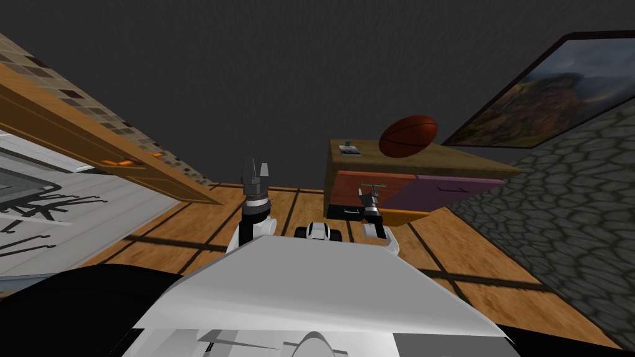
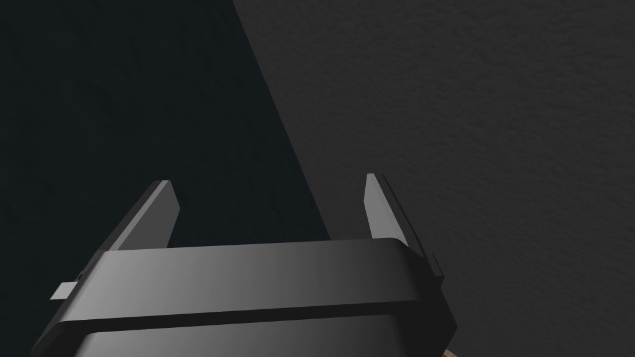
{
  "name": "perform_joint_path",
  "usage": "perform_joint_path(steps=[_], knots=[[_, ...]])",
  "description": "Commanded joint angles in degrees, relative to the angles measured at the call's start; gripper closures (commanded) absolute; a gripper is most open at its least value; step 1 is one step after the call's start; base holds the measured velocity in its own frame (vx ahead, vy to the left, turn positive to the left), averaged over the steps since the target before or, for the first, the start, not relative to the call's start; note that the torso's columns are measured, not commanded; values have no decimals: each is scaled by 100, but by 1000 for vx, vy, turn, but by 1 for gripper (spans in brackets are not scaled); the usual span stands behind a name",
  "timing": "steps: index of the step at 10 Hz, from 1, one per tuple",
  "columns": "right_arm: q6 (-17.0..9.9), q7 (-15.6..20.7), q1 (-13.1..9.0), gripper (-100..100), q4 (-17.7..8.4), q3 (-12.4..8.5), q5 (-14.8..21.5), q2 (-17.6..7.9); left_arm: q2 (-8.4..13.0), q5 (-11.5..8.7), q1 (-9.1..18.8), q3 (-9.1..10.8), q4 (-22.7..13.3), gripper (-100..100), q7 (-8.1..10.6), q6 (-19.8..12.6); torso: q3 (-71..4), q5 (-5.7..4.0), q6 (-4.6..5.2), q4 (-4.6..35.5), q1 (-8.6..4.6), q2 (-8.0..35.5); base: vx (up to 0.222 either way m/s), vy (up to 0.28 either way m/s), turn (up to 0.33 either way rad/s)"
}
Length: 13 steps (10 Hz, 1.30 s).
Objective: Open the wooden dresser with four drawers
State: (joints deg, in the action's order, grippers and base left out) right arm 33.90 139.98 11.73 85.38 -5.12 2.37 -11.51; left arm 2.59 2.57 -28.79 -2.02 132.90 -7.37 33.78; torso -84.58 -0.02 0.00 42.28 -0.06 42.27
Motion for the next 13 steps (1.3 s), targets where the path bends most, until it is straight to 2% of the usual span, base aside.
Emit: perform_joint_path(steps=[1, 6, 7, 8, 9, 10, 11, 13], knots=[[-320, 7, -38, -100, 130, -27, -16, -171, 0, 0, 0, 0, 0, 0, 0, 0, 1, 1, 0, 1, 4, 2, -13, 77, -34], [-859, 14, -89, -100, 367, -73, -43, -418, 0, 0, 0, 0, 0, 0, 0, 0, 3, 1, 0, 1, 4, 5, -19, 86, -33], [-790, 12, -79, -100, 351, -68, -41, -397, 0, 0, 0, 0, 0, 0, 0, 0, 1, 1, 0, 1, 3, 1, -5, 34, -8], [-984, -38, -162, -100, 433, -105, -56, -477, 1, 0, 0, 0, 0, 0, 0, 0, -1, -2, 0, -1, -8, -3, 30, 18, 17], [-1068, -62, -203, -100, 470, -123, -63, -516, 1, 0, 0, 1, 0, 0, 0, 0, -7, -2, -1, -3, -7, -13, 70, 17, 21], [-998, -32, -164, -100, 453, -105, -52, -472, 1, 0, -1, 1, 0, 0, 0, 0, -12, 0, -1, -5, 0, -20, 35, 6, 6], [-844, 3, -93, 100, 370, -75, -44, -413, 1, 0, -1, 1, 0, 0, 0, 0, -2, 1, 1, -2, 2, -1, -32, -15, -29], [-963, -39, -140, 100, 448, -74, -58, -480, 1, 0, 0, 1, 0, 0, 0, 0, 13, 3, 3, 10, 2, 19, -62, 4, -6]])
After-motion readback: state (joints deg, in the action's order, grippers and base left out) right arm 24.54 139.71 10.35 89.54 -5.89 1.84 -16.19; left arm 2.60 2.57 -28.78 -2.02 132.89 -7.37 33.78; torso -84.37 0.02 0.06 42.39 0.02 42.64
